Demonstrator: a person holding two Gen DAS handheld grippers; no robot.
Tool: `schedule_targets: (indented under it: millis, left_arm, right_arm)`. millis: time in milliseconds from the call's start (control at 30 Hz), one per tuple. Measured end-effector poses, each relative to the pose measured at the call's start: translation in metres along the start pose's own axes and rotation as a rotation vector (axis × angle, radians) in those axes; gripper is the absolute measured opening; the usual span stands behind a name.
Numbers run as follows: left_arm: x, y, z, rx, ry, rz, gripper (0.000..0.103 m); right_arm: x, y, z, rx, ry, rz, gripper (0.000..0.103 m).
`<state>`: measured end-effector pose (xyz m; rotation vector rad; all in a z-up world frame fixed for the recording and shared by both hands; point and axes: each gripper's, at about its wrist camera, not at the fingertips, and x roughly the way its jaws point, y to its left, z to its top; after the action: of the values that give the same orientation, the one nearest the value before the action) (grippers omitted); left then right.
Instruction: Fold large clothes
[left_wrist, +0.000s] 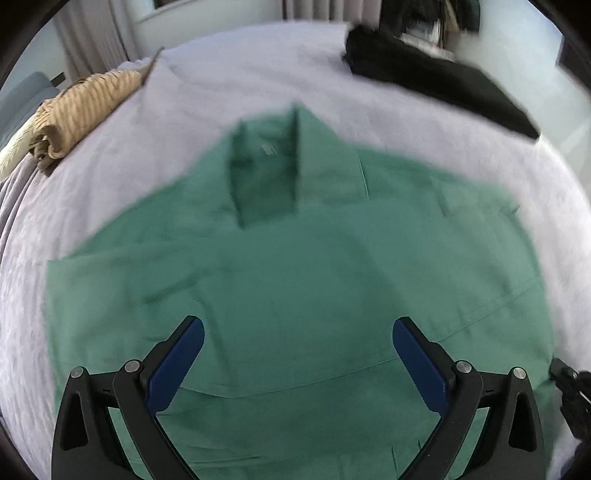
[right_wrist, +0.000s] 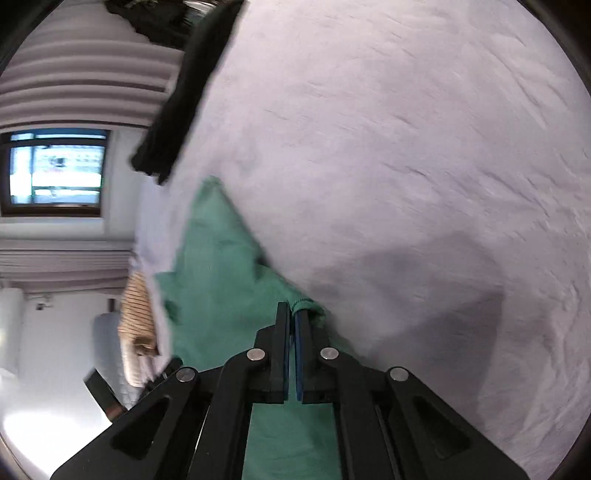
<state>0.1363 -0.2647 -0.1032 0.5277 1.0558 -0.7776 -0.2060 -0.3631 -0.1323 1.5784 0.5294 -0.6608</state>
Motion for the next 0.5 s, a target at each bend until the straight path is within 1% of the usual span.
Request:
schedule_targets:
  millis: [67,100,133,167,200,233,333,367,400,433,467,500]
  left_arm:
    - [0.011,-0.007,-0.006,0.003,0.028,0.016,0.102]
    - [0.012,-0.007,-0.008,-0.009,0.029,0.022,0.102]
    - [0.012,-0.006,-0.009,-0.016,0.027,0.018,0.102]
    - [0.011,-0.005,-0.007,-0.019,0.034,0.014,0.102]
    - [0.011,-0.005,-0.006,-0.017,0.037,0.015,0.102]
    - [0.008,-0.005,-0.004,-0.009,0.032,0.018,0.102]
    - [-0.003,-0.003,-0.001,0.011,-0.008,0.036,0.102]
    - [-0.007,-0.001,0.000,0.008,-0.014,0.034,0.102]
    - [-0.009,0.000,-0.001,0.004,-0.015,0.035,0.102]
    - [-0.012,0.001,-0.001,-0.003,-0.016,0.038,0.102]
    - [-0.013,0.003,-0.002,-0.011,-0.019,0.041,0.102]
    - [-0.015,0.005,-0.003,-0.020,-0.023,0.046,0.102]
  right_arm:
    - [-0.002,-0.012,0.000,0.027,0.013,0.010,0.001]
    - [-0.006,-0.011,0.000,0.013,0.011,-0.018,0.001]
    - [-0.011,-0.011,0.001,-0.005,0.011,-0.064,0.001]
    - [-0.015,-0.014,0.002,-0.015,0.032,-0.057,0.001]
    - [-0.018,-0.014,0.003,-0.025,0.070,-0.025,0.004]
    - [-0.025,-0.013,0.003,-0.058,0.094,-0.009,0.006]
    - [-0.040,0.027,0.010,-0.292,0.084,-0.038,0.008]
    - [-0.039,0.038,0.014,-0.337,0.080,-0.033,0.021]
    - [-0.035,0.052,0.023,-0.376,0.077,-0.027,0.049]
    - [-0.028,0.064,0.032,-0.400,0.079,-0.015,0.063]
    - [-0.017,0.075,0.043,-0.420,0.085,0.000,0.068]
    - [-0.005,0.086,0.054,-0.441,0.095,0.007,0.068]
